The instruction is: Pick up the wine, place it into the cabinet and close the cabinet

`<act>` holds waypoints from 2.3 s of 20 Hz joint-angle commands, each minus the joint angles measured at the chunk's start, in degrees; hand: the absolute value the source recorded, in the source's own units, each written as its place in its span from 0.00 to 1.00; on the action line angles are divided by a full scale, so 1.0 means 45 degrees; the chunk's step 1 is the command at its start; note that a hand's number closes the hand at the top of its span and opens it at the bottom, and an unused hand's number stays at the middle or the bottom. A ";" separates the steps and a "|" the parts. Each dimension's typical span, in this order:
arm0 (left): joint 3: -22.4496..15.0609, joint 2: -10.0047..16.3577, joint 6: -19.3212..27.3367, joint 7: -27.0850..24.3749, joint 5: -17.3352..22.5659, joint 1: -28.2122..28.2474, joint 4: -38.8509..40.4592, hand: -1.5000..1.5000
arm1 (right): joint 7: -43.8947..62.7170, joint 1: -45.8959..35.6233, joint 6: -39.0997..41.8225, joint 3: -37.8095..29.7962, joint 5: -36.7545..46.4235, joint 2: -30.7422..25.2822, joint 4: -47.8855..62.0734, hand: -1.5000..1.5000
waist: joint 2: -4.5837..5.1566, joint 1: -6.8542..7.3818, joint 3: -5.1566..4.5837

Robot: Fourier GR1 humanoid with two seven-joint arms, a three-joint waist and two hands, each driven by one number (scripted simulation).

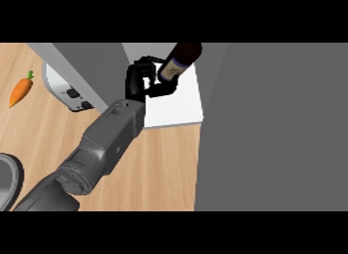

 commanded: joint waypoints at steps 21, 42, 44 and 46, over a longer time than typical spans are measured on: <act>-0.0323 0.0924 0.1106 0.1005 -0.0816 -0.0621 0.0691 0.00 | -0.0009 0.0289 0.0091 0.0080 -0.0252 0.0107 -0.0539 0.00 | 0.0100 -0.0233 0.0002; 0.0333 0.0169 0.0496 -0.0553 -0.0545 -0.0399 0.0258 0.00 | 0.0057 0.0104 0.0174 -0.0031 -0.0191 -0.0101 -0.0177 0.00 | -0.0036 0.0219 -0.0007; 0.0481 0.0078 0.0559 -0.0680 -0.0457 -0.0460 0.0237 0.00 | 0.0336 0.0230 -0.0006 0.0090 -0.0365 -0.0082 -0.0772 0.00 | -0.0066 0.0145 -0.0011; 0.0540 0.0146 0.0149 -0.0893 -0.0486 -0.0289 0.0126 0.00 | 0.0074 0.0401 0.0190 0.0048 0.0046 -0.0006 -0.0482 0.00 | -0.0140 0.0362 0.0002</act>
